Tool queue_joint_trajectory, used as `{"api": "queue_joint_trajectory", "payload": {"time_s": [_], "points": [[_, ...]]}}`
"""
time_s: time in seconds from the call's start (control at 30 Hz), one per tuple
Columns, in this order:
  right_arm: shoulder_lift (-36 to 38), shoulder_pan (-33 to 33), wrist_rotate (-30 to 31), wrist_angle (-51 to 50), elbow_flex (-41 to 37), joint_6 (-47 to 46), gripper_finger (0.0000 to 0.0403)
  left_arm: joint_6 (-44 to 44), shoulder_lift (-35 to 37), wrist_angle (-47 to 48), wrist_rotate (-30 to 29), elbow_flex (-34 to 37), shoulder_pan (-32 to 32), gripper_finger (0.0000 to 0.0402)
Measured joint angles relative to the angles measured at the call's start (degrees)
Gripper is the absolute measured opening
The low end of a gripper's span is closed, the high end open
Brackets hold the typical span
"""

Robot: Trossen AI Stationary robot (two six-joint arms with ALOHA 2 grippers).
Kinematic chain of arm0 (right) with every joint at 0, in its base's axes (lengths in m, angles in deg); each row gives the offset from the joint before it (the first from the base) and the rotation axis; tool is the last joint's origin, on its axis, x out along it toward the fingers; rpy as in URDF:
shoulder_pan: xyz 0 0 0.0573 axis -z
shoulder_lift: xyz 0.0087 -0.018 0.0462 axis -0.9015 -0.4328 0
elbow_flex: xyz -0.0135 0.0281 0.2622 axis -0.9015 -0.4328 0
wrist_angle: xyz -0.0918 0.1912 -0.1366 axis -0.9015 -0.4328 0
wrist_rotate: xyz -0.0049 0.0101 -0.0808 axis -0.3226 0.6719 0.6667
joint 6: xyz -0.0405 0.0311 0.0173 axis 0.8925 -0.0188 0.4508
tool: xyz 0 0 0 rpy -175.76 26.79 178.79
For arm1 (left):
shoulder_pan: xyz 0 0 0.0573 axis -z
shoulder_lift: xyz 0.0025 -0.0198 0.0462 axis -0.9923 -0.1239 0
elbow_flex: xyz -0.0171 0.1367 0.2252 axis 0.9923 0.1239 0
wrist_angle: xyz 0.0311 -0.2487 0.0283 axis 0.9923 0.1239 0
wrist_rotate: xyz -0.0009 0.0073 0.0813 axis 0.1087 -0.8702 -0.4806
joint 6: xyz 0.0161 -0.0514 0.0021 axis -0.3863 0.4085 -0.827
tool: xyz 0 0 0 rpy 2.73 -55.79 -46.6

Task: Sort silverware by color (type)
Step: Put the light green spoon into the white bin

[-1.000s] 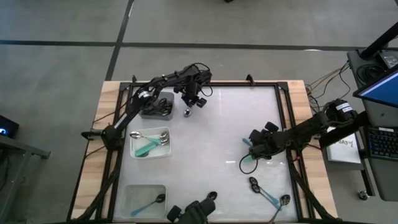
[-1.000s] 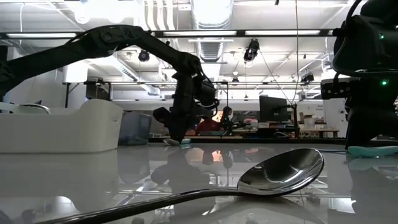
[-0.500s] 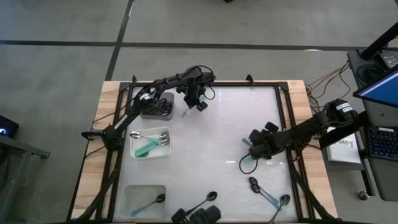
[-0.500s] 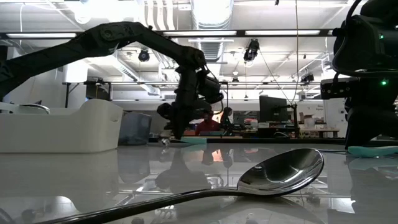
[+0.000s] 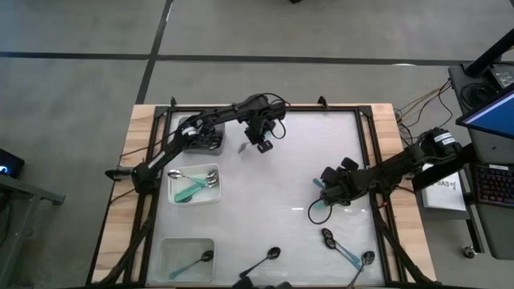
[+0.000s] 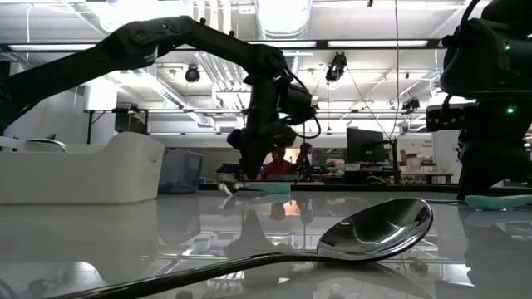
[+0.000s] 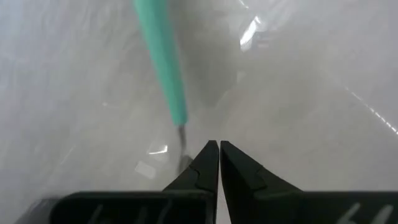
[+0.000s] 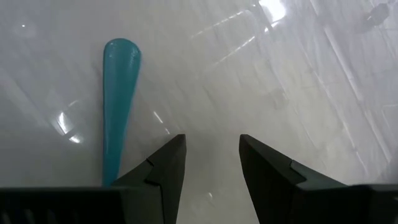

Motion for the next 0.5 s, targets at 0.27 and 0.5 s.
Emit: {"api": "queue_joint_trajectory", "payload": {"time_s": [0.27, 0.5], "points": [[0.0, 0.0, 0.0, 0.1, 0.0, -0.5, 0.0146, -0.4, 0.0, -1.2, 0.0, -0.1, -0.2, 0.0], [0.0, 0.0, -0.1, 0.6, 0.0, -0.5, 0.0146, -2.6, 0.0, -1.1, -1.5, -0.1, 0.0, 0.0031]]}}
